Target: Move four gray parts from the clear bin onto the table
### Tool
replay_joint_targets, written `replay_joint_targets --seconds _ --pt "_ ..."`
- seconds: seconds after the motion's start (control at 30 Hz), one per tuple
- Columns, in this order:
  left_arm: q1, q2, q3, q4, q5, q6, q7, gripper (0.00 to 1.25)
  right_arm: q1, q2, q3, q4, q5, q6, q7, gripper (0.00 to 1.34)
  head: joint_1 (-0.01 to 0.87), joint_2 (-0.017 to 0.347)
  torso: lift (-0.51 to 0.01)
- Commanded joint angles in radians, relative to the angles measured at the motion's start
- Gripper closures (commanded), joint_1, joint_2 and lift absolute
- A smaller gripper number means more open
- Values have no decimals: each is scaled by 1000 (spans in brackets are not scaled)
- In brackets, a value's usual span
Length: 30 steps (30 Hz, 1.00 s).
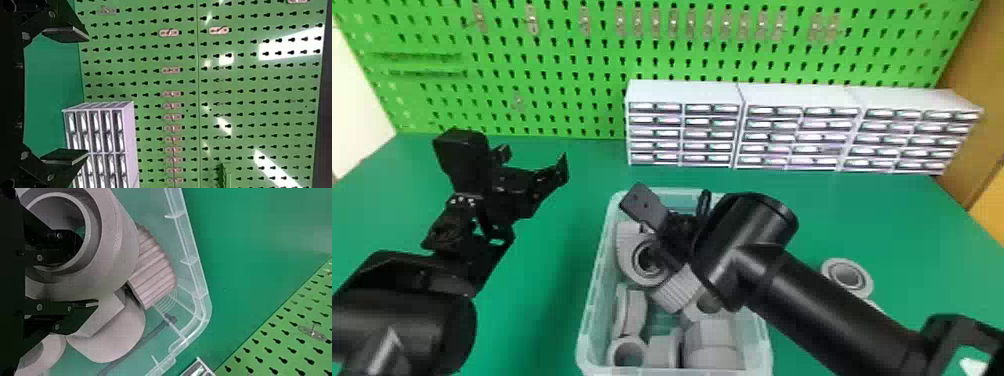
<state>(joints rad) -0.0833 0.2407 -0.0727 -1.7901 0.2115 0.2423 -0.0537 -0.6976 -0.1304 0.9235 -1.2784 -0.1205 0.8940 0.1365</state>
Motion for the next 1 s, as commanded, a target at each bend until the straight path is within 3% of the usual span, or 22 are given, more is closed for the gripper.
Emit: replay_joint_targets --seconds 0.0,0.97 --pt "4 0 1 0 2 0 0 239 15 -2 -32 -42 51 25 0 1116 678 34 -50" --pt "11 -5 7 0 34 0 0 239 193 -49 -460 -401 196 178 0 1116 678 34 -50"
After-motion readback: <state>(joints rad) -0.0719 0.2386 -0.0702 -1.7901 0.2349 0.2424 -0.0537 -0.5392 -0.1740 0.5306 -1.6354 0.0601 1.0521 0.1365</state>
